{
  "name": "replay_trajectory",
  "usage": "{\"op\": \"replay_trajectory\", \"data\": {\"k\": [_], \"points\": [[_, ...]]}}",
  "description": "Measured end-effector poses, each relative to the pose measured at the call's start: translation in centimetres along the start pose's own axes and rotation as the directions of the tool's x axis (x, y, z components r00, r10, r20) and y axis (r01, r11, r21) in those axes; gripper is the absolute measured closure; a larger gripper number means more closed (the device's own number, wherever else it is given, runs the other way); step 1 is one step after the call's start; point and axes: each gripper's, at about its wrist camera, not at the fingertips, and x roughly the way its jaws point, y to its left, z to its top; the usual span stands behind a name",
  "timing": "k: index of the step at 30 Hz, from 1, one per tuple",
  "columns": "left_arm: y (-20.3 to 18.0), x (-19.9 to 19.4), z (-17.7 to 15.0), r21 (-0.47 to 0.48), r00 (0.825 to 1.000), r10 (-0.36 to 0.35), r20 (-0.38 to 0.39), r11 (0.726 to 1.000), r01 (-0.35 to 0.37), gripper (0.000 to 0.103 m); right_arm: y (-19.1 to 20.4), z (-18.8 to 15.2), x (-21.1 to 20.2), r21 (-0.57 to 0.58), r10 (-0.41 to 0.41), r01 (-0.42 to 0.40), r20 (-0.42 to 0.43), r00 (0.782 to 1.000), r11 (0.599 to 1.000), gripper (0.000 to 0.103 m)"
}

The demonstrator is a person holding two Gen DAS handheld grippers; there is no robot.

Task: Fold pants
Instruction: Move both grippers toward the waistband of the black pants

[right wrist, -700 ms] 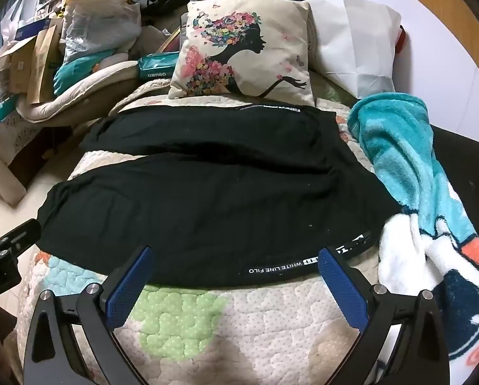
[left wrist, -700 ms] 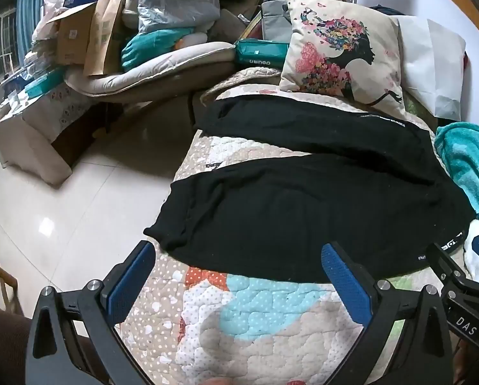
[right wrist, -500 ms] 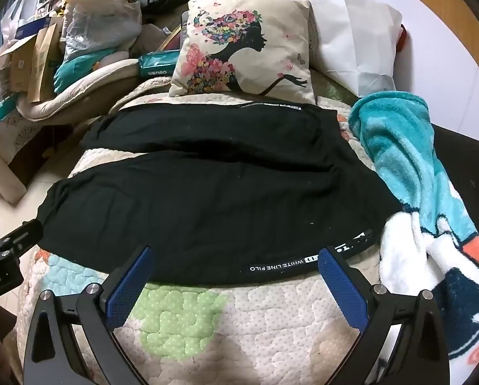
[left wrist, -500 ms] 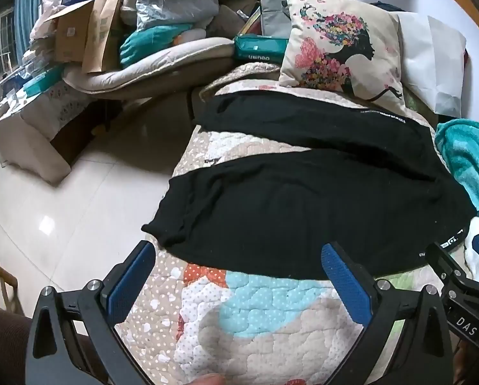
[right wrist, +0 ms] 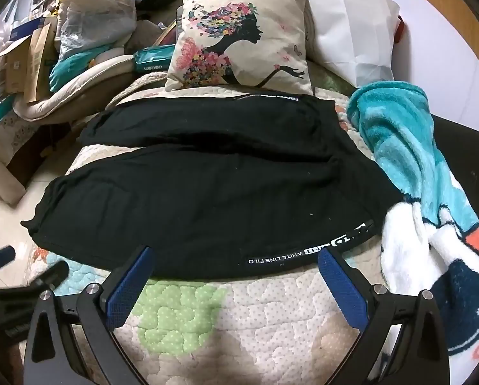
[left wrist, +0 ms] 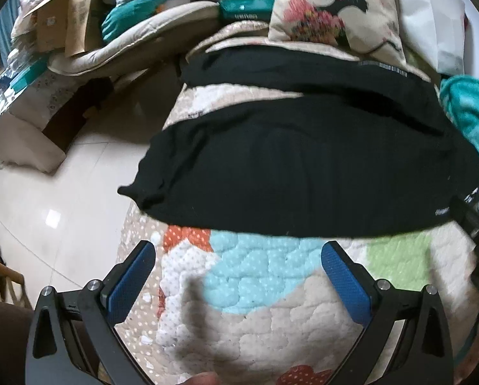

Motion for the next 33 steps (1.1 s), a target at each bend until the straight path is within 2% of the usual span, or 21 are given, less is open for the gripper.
{"op": "replay_trajectory", "data": {"k": [6,11,12,14,18,20,23,25,26,30,33], "points": [[-0.8,1.9,-1.7,0.051,0.996,0.026,-0.083,0.998,-0.021,0.0,-0.7,0.1,-0.2,0.024,0.003,-0.003,0.01,1.0,1.0,0.0],[0.1,1.9,-2.2,-0.022,0.995,-0.027,-0.1,0.999,0.024,0.0,-1.0,0.3,-0.5,0.043,0.012,-0.013,0.021,1.0,0.999,0.0],[0.8,2.1,-2.5,-0.07,0.992,-0.065,-0.111,0.996,0.058,0.0,-1.1,0.3,-0.6,0.046,0.014,-0.015,0.023,1.0,0.999,0.0],[1.5,2.1,-2.5,-0.106,0.989,-0.101,-0.105,0.99,0.09,0.0,-1.2,0.3,-0.8,0.051,0.017,-0.018,0.028,0.999,0.999,0.0],[1.4,1.5,-3.2,-0.096,0.992,-0.094,-0.079,0.992,0.086,0.0,-1.5,0.5,-1.4,0.069,0.021,-0.024,0.048,0.999,0.997,0.0],[1.4,1.2,-3.2,-0.088,0.991,-0.095,-0.092,0.992,0.087,0.0,-1.7,0.5,-1.7,0.076,0.022,-0.026,0.059,0.998,0.997,0.0],[1.4,1.0,-1.9,-0.084,0.99,-0.099,-0.097,0.992,0.091,0.004,-2.0,0.6,-2.5,0.082,0.025,-0.032,0.086,0.996,0.996,0.0],[1.6,0.0,-1.1,-0.08,0.993,-0.082,-0.079,0.994,0.075,0.015,-2.2,0.7,-3.3,0.084,0.025,-0.035,0.114,0.993,0.996,0.0],[1.6,-0.3,-0.4,-0.084,0.994,-0.085,-0.075,0.993,0.079,0.015,-2.4,0.9,-3.6,0.083,0.026,-0.036,0.122,0.992,0.996,0.0],[2.9,-3.5,2.7,-0.109,0.992,-0.127,0.025,0.986,0.129,0.015,-3.4,2.9,-5.4,0.105,0.059,-0.074,0.147,0.987,0.992,0.0],[3.9,-4.9,6.2,-0.072,0.987,-0.143,0.078,0.986,0.148,0.015,-4.8,5.5,-5.9,0.119,0.144,-0.156,0.105,0.984,0.981,0.0]]}}
